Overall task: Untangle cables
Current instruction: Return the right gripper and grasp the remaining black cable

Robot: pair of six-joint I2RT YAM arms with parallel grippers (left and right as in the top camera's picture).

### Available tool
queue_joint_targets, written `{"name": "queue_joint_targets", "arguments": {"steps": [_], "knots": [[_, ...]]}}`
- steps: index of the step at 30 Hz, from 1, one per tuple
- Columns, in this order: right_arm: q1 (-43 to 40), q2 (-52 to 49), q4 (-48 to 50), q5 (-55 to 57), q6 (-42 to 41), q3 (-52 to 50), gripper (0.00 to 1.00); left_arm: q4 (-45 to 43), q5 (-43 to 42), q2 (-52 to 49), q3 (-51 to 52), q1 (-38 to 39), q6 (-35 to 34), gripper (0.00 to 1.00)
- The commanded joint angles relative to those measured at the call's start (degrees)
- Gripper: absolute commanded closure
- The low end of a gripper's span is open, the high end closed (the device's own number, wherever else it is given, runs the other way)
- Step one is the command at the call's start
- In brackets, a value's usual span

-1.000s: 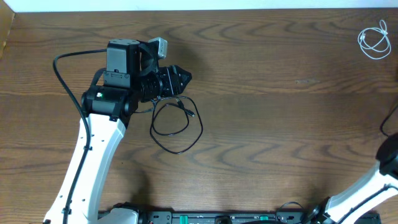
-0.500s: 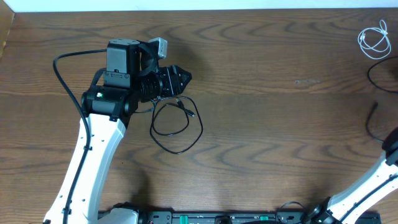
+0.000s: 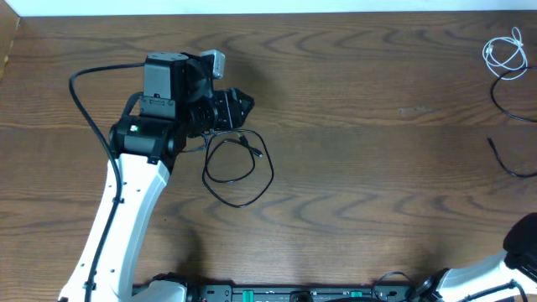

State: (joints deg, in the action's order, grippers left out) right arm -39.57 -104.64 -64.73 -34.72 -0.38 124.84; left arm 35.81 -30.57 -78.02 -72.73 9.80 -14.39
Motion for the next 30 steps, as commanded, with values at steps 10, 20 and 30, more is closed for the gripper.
{"name": "queue_joint_targets", "arguments": {"steps": [10,20,30], "knots": [[32.41,-0.5,-8.92,1.05,8.13,-4.37,0.21,15.74,32.46,9.66,-1.42,-0.7,-2.36,0.5],[64.72,-1.84,14.58,19.41,1.46,-23.78,0.19,21.84,33.62,9.55,-1.4,-13.11,-4.96,0.44],[78.88,-18.03,20.24,27.85,4.15,-23.58,0.18,22.27,33.53,9.55,-1.4,-15.52,-4.76,0.31]]}}
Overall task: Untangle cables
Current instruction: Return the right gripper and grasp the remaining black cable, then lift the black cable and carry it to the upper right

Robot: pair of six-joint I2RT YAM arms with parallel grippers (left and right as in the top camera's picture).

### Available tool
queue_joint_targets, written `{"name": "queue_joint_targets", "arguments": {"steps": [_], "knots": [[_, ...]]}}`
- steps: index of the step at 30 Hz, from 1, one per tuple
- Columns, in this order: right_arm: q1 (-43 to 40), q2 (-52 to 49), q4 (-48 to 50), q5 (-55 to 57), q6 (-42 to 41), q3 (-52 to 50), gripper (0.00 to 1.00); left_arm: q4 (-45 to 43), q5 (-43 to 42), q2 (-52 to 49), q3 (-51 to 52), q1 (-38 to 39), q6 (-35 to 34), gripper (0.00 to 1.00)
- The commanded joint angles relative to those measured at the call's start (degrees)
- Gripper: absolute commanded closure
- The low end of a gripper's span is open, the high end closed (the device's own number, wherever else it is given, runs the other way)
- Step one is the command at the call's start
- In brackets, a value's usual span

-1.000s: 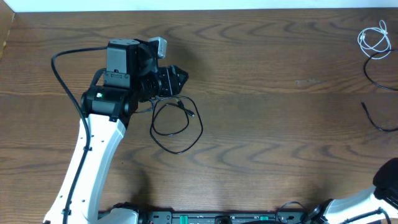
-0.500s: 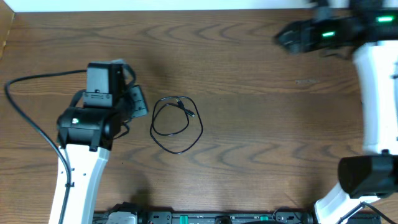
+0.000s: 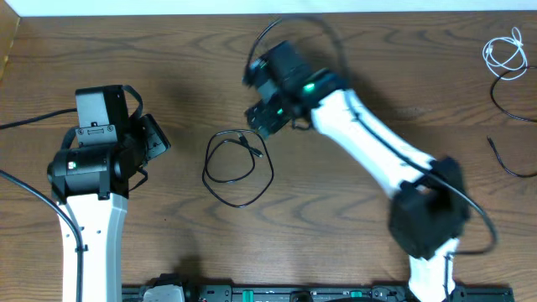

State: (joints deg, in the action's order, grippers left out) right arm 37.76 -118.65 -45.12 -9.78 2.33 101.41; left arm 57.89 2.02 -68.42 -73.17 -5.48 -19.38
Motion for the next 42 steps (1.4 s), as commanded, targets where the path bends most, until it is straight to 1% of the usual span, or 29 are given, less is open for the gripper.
{"name": "queue_joint_targets", "arguments": {"steps": [1,6,10,17,21,22,23,26,28,29,33,35,37,38,39,40,42], "knots": [[2.12,-5.18,1.07,3.43,1.42,-0.15,0.18,0.22,0.94,-0.04,-0.96,-0.24,0.2,0.3],[4.35,-9.05,3.63,4.28,1.42,-0.15,0.16,0.63,0.35,-0.04,-0.94,-0.24,0.2,0.3],[5.7,-10.86,4.48,4.28,1.38,-0.15,0.17,1.05,0.35,-0.04,-0.94,-0.24,0.2,0.3],[6.6,-14.88,5.75,4.48,0.87,-0.17,0.22,1.27,0.35,-0.04,-0.94,-0.24,0.2,0.3],[6.6,-16.04,5.64,6.64,-1.05,-0.17,0.25,1.46,0.35,-0.04,-0.94,-0.24,0.2,0.3],[6.6,-16.13,5.49,6.84,-1.49,-0.17,0.27,1.46,0.35,-0.04,-0.92,-0.24,0.2,0.3],[6.6,-16.17,4.46,10.88,-5.9,-0.26,0.34,1.46,0.35,-0.04,-0.87,-0.24,0.2,0.3],[6.8,-16.28,3.3,15.65,-9.25,-0.63,0.39,1.46,0.35,-0.04,-0.61,-0.24,0.2,0.3],[7.1,-16.39,3.32,16.37,-10.19,-1.51,0.43,1.46,0.33,-0.04,-0.37,-0.24,0.2,0.3],[7.19,-16.39,3.58,16.61,-11.82,-2.75,0.47,1.49,0.22,-0.04,-0.17,-0.24,0.2,0.3],[6.69,-16.39,3.39,16.37,-20.96,-6.29,0.55,1.7,-0.09,-0.04,-0.17,-0.24,0.17,0.3],[5.62,-16.39,1.97,14.8,-24.61,-6.6,0.65,1.73,-1.03,-0.04,-0.17,-0.24,0.17,0.3],[3.85,-16.37,0.92,12.13,-26.84,-6.6,0.81,1.7,-3.72,-0.04,-0.17,-0.24,0.15,0.3],[3.37,-16.37,0.63,11.61,-27.39,-6.6,0.85,1.7,-4.48,-0.04,-0.17,-0.24,0.17,0.3],[1.95,-16.37,-0.31,10.73,-28.52,-6.6,0.97,1.68,-5.55,-0.07,-0.17,-0.22,0.17,0.3],[0.55,-16.35,-1.03,10.64,-28.46,-6.58,0.99,1.7,-6.16,-0.07,-0.17,-0.22,0.04,0.3],[-0.94,-16.24,-1.6,10.4,-28.37,-6.54,0.99,1.7,-6.14,-0.07,-0.17,-0.17,-0.87,0.31]]}}
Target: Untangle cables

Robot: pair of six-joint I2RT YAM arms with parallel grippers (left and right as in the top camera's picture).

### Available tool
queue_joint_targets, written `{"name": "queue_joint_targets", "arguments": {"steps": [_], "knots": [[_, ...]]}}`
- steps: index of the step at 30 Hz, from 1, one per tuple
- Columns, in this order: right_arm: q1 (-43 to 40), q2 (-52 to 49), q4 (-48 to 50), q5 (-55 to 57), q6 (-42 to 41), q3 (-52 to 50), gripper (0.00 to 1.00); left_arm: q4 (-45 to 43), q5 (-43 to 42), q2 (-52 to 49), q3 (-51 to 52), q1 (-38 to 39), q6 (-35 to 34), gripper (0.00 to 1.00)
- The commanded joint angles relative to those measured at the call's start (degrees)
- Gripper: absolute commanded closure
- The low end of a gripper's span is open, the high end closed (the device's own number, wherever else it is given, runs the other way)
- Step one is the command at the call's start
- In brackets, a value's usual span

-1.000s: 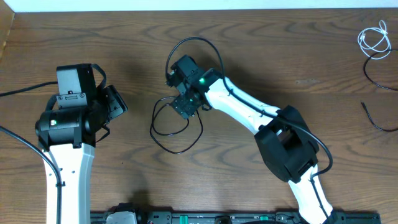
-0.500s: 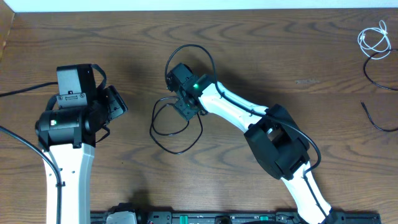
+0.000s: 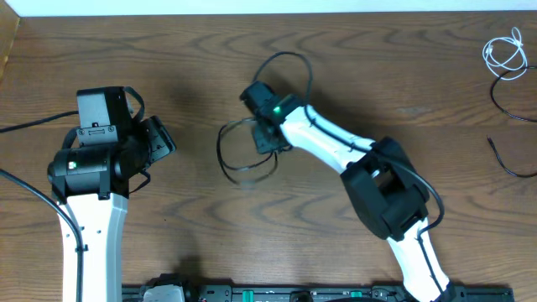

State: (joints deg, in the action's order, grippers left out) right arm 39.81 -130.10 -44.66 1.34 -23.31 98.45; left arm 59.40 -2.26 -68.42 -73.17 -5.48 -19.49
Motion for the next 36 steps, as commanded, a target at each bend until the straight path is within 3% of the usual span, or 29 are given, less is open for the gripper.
{"name": "queue_joint_targets", "arguments": {"steps": [1,8,18,25,36], "knots": [[-4.11,-4.5,-2.93,-1.14,-1.73,-3.34,0.99,0.2,-1.88,-0.07,-0.17,-0.17,-1.01,0.3],[-11.5,2.86,-9.07,-1.97,5.53,-1.42,0.99,0.07,-3.15,-0.07,-0.17,-0.17,-1.01,0.3],[-24.17,29.03,-14.4,-3.91,9.27,-1.42,0.99,-0.74,-5.35,-0.07,-0.17,-0.17,-1.42,0.3],[-39.06,45.75,-15.72,-3.45,10.1,-1.38,0.99,-1.46,-6.34,-0.07,-0.17,-0.17,-1.42,0.3],[-69.57,63.06,-2.84,-7.43,4.17,5.55,0.99,-3.37,-8.96,-0.11,-0.17,-0.17,-1.84,0.3]]}}
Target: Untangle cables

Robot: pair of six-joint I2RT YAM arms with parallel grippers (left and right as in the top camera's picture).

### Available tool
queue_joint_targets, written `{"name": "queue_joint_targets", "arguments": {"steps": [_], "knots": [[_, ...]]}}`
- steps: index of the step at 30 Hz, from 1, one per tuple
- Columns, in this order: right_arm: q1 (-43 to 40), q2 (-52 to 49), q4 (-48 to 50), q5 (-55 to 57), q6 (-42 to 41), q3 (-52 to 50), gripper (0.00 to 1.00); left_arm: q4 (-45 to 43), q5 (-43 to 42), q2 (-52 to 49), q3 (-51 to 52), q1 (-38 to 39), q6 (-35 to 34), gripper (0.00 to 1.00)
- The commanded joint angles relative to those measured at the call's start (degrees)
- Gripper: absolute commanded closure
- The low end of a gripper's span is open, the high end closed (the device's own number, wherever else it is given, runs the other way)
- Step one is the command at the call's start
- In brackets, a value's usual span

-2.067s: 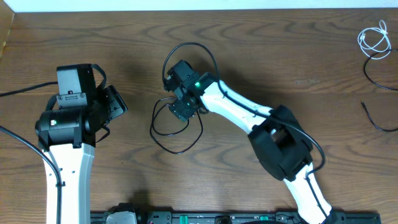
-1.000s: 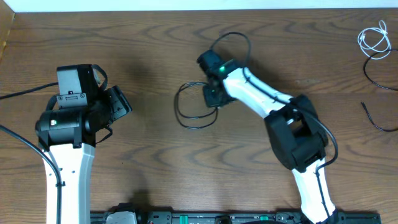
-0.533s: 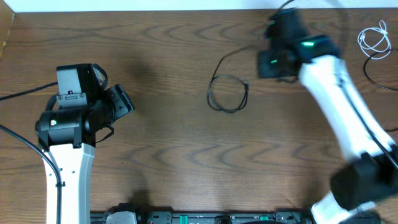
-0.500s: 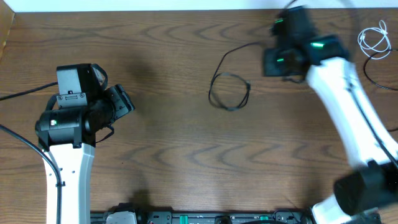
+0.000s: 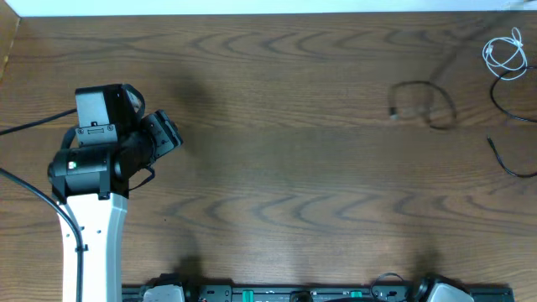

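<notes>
A thin black cable loop [image 5: 424,102] shows blurred at the table's right side, left of the other cables. No gripper is at it. My left gripper [image 5: 164,134] is at the far left, pointing right, with nothing visible between its dark fingers; its jaw gap does not show from above. My right arm and gripper are out of the overhead view. A coiled white cable [image 5: 506,52] sits in the far right corner. Just below it lies one black cable [image 5: 508,102], with a second black cable piece [image 5: 507,161] nearer the front.
The left arm's own black lead [image 5: 25,127] runs off the left edge. The wooden table [image 5: 285,193] fills the view, and a rail with the arm bases [image 5: 277,294] lines its front edge.
The right arm, which was at the black loop at centre-left, has left the view. The loop has gone from there and now shows blurred at the right side. The left arm barely changed.
At first my left gripper was at the black loop at centre-left. Then it was back at the far left, and the right arm reached toward the loop. Then the right gripper was on the loop, now shifted. Now the loop is at the right, the right arm gone.
</notes>
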State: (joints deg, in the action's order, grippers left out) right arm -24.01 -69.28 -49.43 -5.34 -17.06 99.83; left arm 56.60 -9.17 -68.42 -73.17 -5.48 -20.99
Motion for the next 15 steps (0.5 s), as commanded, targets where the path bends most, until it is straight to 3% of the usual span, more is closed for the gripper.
{"name": "queue_joint_targets", "arguments": {"steps": [1,8,15], "knots": [[-6.73,2.27,2.14,-0.26,-2.23,4.83,0.99,-0.63,-2.14,-0.11,-0.17,-0.17,-0.33,0.3],[-16.46,0.2,4.66,5.49,-2.21,8.11,0.99,-0.96,-2.47,-1.38,-0.17,-0.17,-0.33,0.3],[-19.65,-8.15,7.5,6.73,-2.12,8.11,0.99,-1.09,-2.45,-3.3,-0.17,2.71,-0.31,0.3]]}}
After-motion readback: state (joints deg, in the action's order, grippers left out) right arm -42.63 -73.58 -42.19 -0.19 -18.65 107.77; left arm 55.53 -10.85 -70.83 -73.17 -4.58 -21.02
